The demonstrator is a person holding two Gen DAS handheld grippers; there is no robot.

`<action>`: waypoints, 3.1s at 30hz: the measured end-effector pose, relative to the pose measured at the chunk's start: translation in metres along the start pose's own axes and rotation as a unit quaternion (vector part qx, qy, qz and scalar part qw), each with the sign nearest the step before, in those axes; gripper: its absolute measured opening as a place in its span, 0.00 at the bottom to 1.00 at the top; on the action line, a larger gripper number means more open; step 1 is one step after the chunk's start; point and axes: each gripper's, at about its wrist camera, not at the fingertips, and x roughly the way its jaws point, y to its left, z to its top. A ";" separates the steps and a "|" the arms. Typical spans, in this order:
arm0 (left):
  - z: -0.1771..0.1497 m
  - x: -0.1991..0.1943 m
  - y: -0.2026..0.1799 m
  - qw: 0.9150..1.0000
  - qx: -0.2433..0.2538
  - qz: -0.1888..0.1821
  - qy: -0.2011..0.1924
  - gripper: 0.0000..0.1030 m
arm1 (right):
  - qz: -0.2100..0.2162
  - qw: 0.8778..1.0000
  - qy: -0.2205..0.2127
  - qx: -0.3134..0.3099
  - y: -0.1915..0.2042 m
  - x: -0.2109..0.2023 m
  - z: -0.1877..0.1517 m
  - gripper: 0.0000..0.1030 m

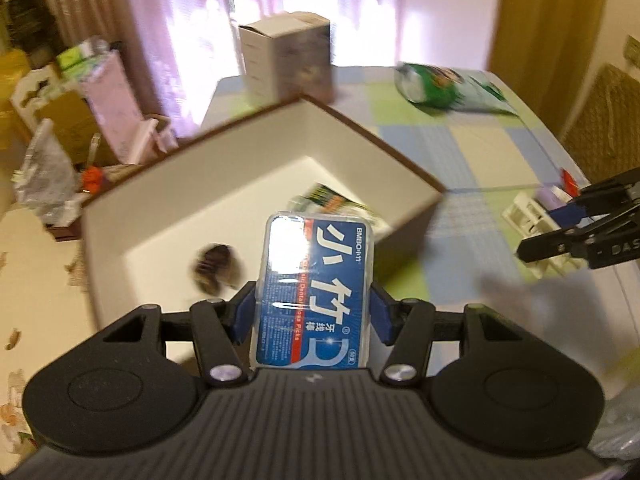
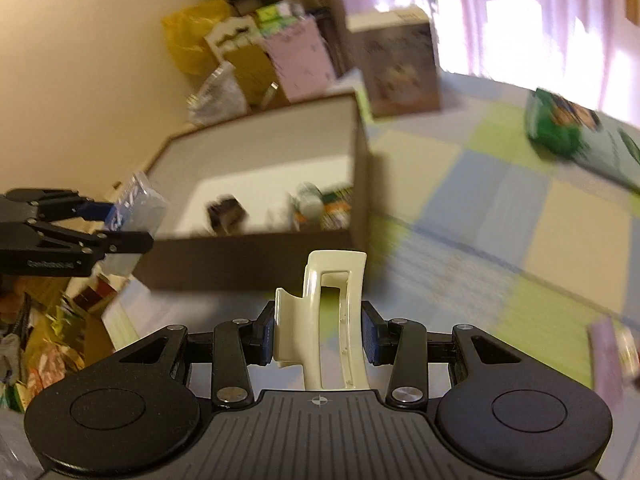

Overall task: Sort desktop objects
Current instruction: 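Carry the toothpick case and white clip in both tools over the box, then open both tools to drop the toothpick case and white clip into the box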

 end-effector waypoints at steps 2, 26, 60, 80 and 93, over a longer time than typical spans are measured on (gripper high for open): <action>0.004 -0.001 0.019 1.000 -0.006 0.014 -0.005 0.51 | 0.009 1.000 -0.011 -0.007 0.010 0.008 0.018 0.43; 0.048 0.123 0.142 0.997 0.014 0.040 0.070 0.51 | 0.000 0.999 0.040 -0.001 0.059 0.187 0.142 0.43; 0.056 0.187 0.158 0.992 0.016 0.045 0.120 0.55 | -0.020 0.996 0.075 0.052 0.029 0.254 0.163 0.43; 0.058 0.185 0.155 0.992 0.008 0.046 0.116 0.61 | -0.047 0.995 0.075 -0.038 0.029 0.257 0.156 0.83; 0.057 0.184 0.153 0.992 0.007 0.048 0.113 0.62 | -0.058 0.994 0.088 -0.033 0.033 0.251 0.150 0.83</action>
